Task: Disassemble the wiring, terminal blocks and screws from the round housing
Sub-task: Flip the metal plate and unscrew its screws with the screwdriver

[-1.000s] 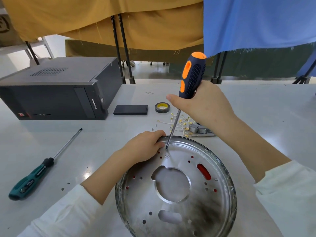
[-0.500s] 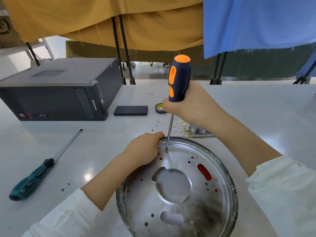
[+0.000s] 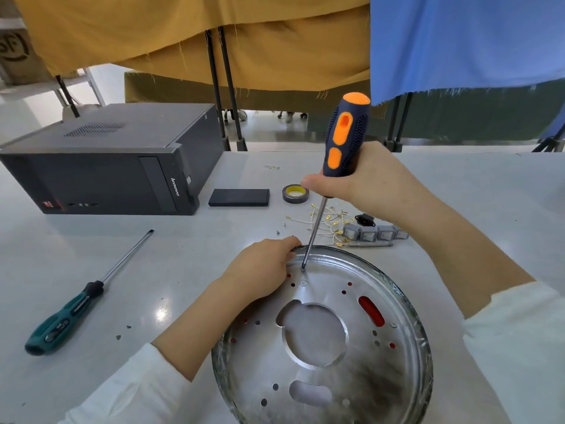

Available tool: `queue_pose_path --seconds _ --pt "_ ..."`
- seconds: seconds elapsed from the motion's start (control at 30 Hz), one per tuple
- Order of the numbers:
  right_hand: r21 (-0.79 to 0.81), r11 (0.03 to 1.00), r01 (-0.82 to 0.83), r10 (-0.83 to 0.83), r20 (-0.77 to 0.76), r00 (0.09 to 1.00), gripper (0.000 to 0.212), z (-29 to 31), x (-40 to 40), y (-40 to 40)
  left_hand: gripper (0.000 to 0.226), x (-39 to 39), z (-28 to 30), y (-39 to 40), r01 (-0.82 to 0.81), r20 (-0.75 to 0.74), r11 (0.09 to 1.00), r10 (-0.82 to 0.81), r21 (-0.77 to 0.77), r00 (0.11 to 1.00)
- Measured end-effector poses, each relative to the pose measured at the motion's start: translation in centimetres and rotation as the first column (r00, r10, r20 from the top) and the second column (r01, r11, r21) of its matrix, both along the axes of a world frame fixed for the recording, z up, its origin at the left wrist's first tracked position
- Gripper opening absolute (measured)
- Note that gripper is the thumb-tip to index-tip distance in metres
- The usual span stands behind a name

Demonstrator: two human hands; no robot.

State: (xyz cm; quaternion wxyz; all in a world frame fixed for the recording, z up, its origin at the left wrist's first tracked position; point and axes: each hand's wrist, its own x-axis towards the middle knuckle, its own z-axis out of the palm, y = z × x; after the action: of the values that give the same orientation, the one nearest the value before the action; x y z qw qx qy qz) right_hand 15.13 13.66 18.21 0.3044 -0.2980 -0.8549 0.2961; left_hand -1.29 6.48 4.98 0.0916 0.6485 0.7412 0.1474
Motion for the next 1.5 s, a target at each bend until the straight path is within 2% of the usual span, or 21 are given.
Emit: queue_pose_path --seconds 0.07,0.17,0.3,0.37,0.43,0.6,0.7,0.8,0.9,0.97,1.07,1.23,1.33,1.4,1.5 --pt "0.020 0.992 0.125 -0.124 -0.027 0.992 0.041 -0.3 0.2 -0.4 0.032 0.0 -0.1 0.1 -0.007 -0.010 1.000 0.007 0.004 1.000" --pt "-0.018 0.978 0.209 -0.209 -0.062 0.976 0.034 -0.8 -0.1 -1.2 0.030 0.1 -0.1 0.0 -0.010 -0.023 1.000 0.010 0.012 1.000" --pt "0.113 0.930 0.349 -0.343 -0.067 0.937 0.052 -1.4 -1.2 -2.8 0.034 0.2 0.0 -0.2 -0.006 -0.030 0.999 0.007 0.031 1.000" --pt "0.169 0.907 0.386 -0.375 -0.097 0.922 0.044 -1.6 -1.5 -3.1 0.036 0.2 0.1 -0.2 -0.002 -0.024 1.000 0.003 0.029 1.000" --pt "0.162 0.928 0.334 -0.322 -0.095 0.942 0.037 -1.7 -1.6 -3.0 0.034 0.1 0.0 -0.1 0.000 -0.009 1.000 0.001 0.027 1.000" --pt "-0.011 1.000 -0.012 0.011 -0.038 0.999 0.035 -0.8 -0.4 -1.7 0.036 -0.2 -0.1 0.2 0.013 0.032 1.000 -0.013 0.010 0.999" --pt "-0.142 0.958 -0.249 0.255 0.028 0.966 0.030 0.5 1.0 -0.4 0.035 -0.3 -0.2 0.2 0.017 0.050 1.000 -0.017 0.014 0.999" --pt "-0.186 0.939 -0.289 0.302 0.044 0.952 0.031 1.2 1.4 0.7 0.036 -0.4 -0.3 0.3 0.015 0.046 1.000 -0.016 0.021 0.999" --pt "-0.119 0.980 -0.158 0.163 0.031 0.986 0.021 0.7 1.1 0.6 0.038 -0.3 -0.5 0.4 0.005 0.032 1.000 -0.006 0.025 0.999" --pt "-0.040 0.999 0.022 -0.022 -0.012 1.000 0.026 -0.2 1.0 0.0 0.039 -0.2 -0.5 0.3 -0.005 0.016 1.000 0.004 0.029 1.000" --pt "0.008 0.969 0.245 -0.245 -0.064 0.968 0.027 -1.3 0.9 -1.1 0.038 -0.1 -0.5 0.2 -0.009 -0.003 1.000 0.009 0.030 1.000" --pt "-0.010 0.954 0.300 -0.300 -0.009 0.954 0.030 -1.2 0.4 -2.4 0.036 0.0 -0.4 0.0 -0.007 -0.015 0.999 0.008 0.034 1.000" --pt "-0.020 0.948 0.317 -0.318 -0.034 0.947 0.048 -1.1 0.2 -3.4 0.036 0.0 -0.5 0.0 -0.011 -0.014 0.999 0.012 0.040 1.000" --pt "0.073 0.916 0.395 -0.391 -0.060 0.918 0.054 -1.4 -0.2 -4.2 0.036 -0.1 -0.5 0.0 -0.016 -0.010 0.999 0.017 0.045 1.000" --pt "0.195 0.846 0.496 -0.486 -0.100 0.868 0.041 -1.7 -0.8 -4.9 0.034 -0.2 -0.6 0.0 -0.022 -0.011 0.999 0.022 0.048 1.000"
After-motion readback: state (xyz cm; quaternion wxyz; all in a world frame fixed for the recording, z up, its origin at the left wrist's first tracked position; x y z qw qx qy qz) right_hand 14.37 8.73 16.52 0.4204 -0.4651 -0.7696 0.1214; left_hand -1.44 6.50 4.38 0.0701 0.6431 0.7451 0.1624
